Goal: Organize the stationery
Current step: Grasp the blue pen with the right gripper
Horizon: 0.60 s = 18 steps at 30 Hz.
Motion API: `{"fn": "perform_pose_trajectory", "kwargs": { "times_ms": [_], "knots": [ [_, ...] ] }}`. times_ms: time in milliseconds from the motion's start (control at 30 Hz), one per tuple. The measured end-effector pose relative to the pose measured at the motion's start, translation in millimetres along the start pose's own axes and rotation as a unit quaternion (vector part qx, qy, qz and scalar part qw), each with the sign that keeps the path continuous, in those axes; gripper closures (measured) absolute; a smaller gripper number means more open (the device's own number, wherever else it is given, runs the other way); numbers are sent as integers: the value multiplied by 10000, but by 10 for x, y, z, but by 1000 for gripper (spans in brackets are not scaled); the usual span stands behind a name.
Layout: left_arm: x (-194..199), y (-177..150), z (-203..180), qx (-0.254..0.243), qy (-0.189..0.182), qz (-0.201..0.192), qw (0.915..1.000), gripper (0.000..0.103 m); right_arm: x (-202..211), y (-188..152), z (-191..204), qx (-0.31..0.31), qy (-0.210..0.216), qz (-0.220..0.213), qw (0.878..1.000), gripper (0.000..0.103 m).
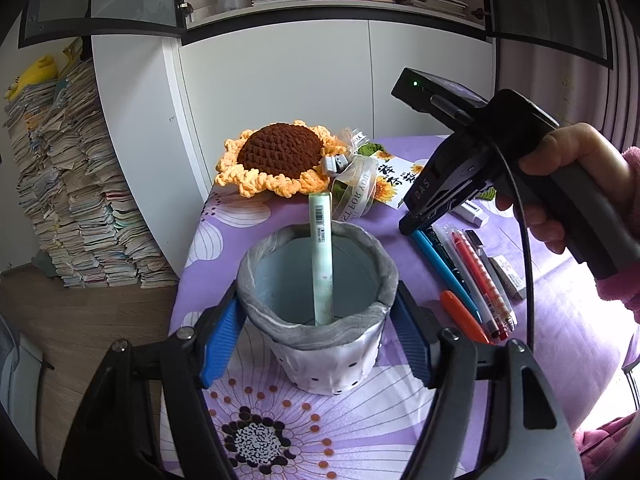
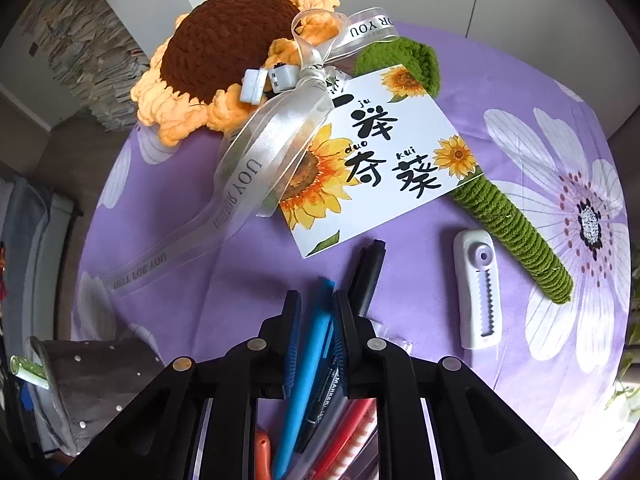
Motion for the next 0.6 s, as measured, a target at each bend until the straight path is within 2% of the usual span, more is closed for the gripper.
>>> {"fn": "perform_pose_trajectory", "kwargs": {
  "times_ms": [200,267,300,367,467,500,533,600],
  "knots": [
    [38,-20,-17,-55,33,-42,10000,34,-44,14,-12,54,-133,96,9999,86],
    [39,-21,-20,-53,30,-34,10000,34,-75,16,-8,60,-164,153,9997,81],
    [42,-22,-21,-56,33,-31,10000,34,-100,17,3,52,-172,158,9997,74],
    [42,-22,-21,-58,32,-33,10000,34,-134,40,41,52,-175,146,9997,72],
    [41,-21,-16,-54,34,-28,10000,34,-164,39,87,207,-325,154,9991,75],
    [43,-22,-17,-50,32,-29,10000,34,-165,40,88,236,-433,140,9987,87],
    [45,-24,-18,-44,29,-26,10000,34,-170,35,98,269,-525,135,9982,87],
    [42,-26,-18,-42,25,-25,10000,34,-185,12,136,219,-393,132,9989,88]
  ]
}}
Point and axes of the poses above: each gripper's, at about its wrist camera, not at the fingertips, and x roughly against the way its jaws point, z to its left, y to its top, the point moved 10 cm from there along -x, roughly the way its jaws point, and after that the axes turned 10 degrees about y, right-handed, at the moved point
